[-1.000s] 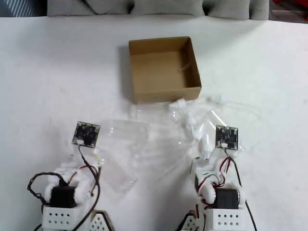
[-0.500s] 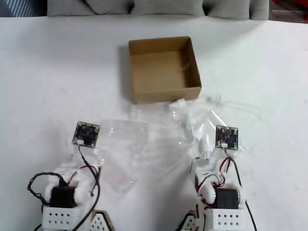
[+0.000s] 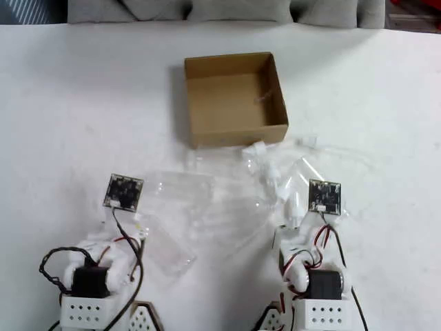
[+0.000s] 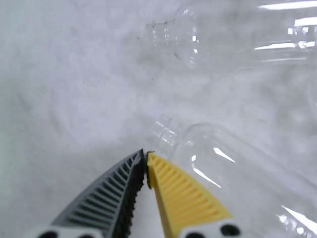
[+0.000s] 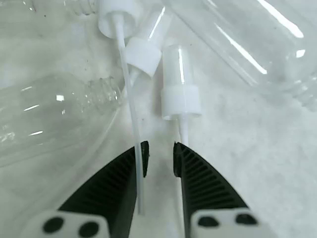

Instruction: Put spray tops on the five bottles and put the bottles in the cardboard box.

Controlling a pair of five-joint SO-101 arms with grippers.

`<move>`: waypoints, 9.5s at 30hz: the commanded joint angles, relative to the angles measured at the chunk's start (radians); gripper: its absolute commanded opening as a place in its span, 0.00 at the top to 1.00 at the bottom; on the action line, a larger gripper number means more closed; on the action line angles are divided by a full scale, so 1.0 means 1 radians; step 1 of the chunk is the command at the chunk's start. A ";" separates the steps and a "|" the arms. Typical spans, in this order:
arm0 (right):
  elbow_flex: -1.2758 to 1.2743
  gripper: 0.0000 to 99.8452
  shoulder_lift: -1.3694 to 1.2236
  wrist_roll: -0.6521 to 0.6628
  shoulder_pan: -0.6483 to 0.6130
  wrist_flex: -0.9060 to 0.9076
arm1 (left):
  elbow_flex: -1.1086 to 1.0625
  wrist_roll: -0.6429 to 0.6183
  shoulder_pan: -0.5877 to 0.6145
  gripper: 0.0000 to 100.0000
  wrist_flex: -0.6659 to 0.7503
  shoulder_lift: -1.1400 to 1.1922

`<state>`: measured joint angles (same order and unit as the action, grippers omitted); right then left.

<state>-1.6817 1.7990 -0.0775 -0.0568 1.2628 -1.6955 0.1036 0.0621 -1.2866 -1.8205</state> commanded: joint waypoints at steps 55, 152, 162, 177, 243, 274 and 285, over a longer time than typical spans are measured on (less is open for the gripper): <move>-0.009 0.94 0.001 -0.008 0.010 0.005 | 0.628 -0.483 -0.202 0.76 -0.060 1.099; -0.009 0.94 0.001 -0.008 0.010 0.005 | 0.535 -0.138 -0.188 0.64 0.097 1.090; -0.009 0.94 0.001 -0.008 0.010 0.005 | 0.539 -0.137 -0.193 0.65 0.157 1.224; -0.009 0.94 0.001 -0.008 0.010 0.005 | 0.680 -0.137 -0.193 0.86 0.149 1.431; -0.009 0.94 0.001 -0.008 0.010 0.005 | 0.812 -0.201 -0.147 0.64 0.210 1.442; -0.009 0.94 0.001 -0.008 0.010 0.005 | 0.856 -0.201 -0.147 0.69 0.196 1.457; -0.009 0.94 0.001 -0.008 0.010 0.005 | 0.924 -0.252 -0.148 0.69 0.230 1.678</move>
<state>-1.6817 1.7975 -0.0775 -0.0568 1.2628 -0.8301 -0.1143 -0.0713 -1.0656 -0.1404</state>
